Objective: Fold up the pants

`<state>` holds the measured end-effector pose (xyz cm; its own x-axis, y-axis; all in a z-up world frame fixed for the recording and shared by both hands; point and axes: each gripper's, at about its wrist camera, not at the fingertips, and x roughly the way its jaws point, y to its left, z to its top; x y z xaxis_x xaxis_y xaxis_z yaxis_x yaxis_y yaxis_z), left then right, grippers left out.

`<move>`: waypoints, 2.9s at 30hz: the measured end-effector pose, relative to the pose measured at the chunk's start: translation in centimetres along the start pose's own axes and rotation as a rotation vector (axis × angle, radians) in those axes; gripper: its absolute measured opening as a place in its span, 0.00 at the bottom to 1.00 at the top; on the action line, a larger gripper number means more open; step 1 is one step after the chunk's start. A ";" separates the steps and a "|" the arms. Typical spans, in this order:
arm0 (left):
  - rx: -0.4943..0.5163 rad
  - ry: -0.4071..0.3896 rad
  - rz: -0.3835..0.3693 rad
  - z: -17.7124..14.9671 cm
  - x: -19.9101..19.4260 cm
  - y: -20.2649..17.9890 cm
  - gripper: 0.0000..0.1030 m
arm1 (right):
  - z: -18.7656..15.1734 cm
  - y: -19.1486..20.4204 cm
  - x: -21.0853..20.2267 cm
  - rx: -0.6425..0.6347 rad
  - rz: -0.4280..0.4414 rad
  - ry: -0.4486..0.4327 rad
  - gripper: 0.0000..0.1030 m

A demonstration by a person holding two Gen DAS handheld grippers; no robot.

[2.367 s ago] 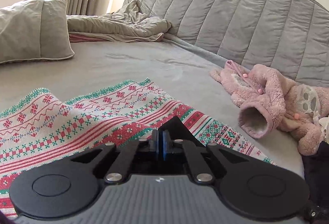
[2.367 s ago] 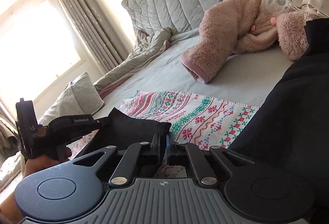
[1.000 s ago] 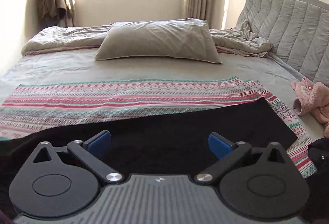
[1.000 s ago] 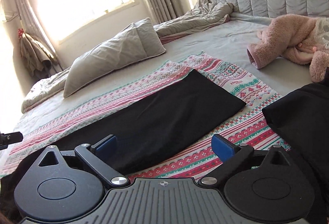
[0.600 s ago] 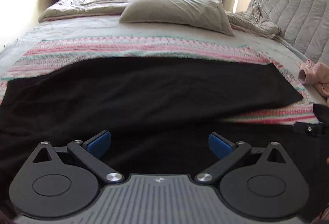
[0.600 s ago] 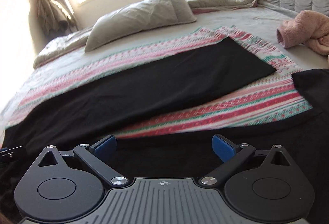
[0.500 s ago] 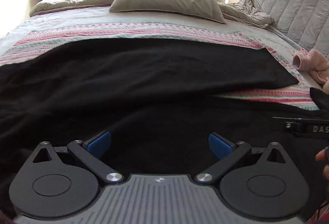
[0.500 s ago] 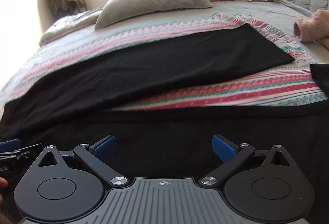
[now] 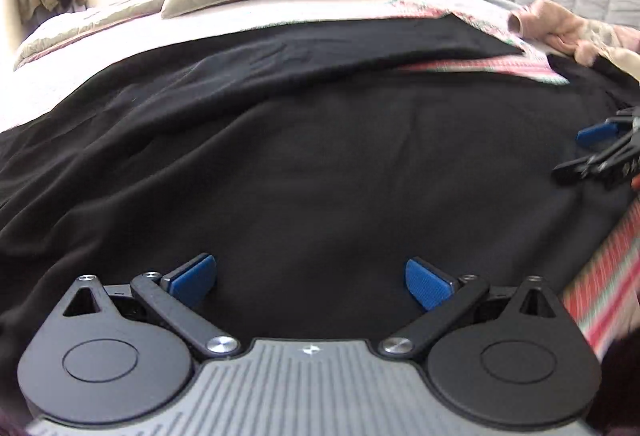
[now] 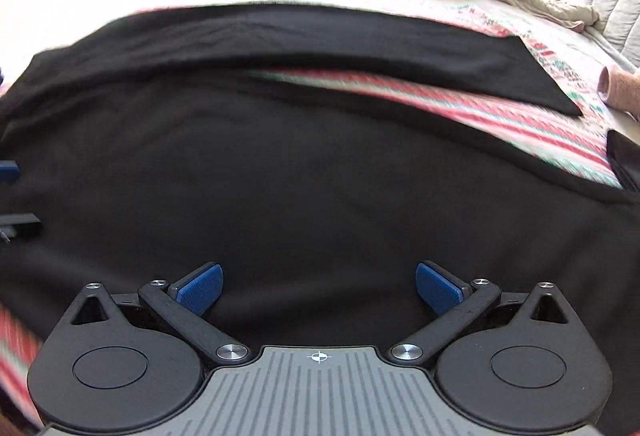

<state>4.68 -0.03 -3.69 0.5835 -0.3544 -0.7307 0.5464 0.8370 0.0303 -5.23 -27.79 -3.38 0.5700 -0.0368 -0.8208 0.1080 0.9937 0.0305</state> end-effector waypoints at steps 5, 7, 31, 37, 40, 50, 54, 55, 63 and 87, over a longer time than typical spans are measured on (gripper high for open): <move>-0.069 0.080 -0.057 -2.6 -2.9 3.3 1.00 | -2.8 -3.1 -2.7 0.029 0.014 0.065 1.00; -0.076 0.115 -0.065 -3.1 -3.6 4.1 1.00 | -3.4 -3.9 -3.5 0.046 0.004 0.100 1.00; -0.144 0.096 0.082 -4.7 -8.7 7.8 1.00 | -1.0 -1.0 -6.8 -0.001 -0.022 0.214 1.00; -0.326 -0.043 0.089 0.5 -9.2 8.9 1.00 | 4.5 3.0 -8.7 -0.012 0.052 0.062 1.00; -0.394 -0.077 0.101 2.5 -8.5 9.6 1.00 | 7.4 5.7 -8.6 -0.035 0.101 0.013 1.00; -0.624 -0.092 0.310 4.2 -1.1 15.7 1.00 | 16.8 14.0 -2.0 -0.198 0.172 -0.032 1.00; -0.630 -0.077 0.397 5.0 0.9 17.7 1.00 | 20.1 16.5 1.5 -0.249 0.190 -0.055 1.00; -0.633 -0.062 0.400 5.0 1.3 18.0 1.00 | 20.8 17.3 2.6 -0.266 0.191 -0.058 1.00; -0.717 -0.027 0.360 5.1 3.1 20.5 1.00 | 26.3 22.9 10.3 -0.434 0.211 -0.066 1.00; -0.632 0.006 0.444 5.6 5.0 21.2 1.00 | 37.1 26.4 24.4 -0.530 0.292 -0.016 0.78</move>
<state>22.57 13.64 -2.87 0.6632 0.0708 -0.7451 -0.1863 0.9798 -0.0726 41.78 -6.43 -1.44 0.5275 0.2478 -0.8127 -0.4731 0.8801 -0.0388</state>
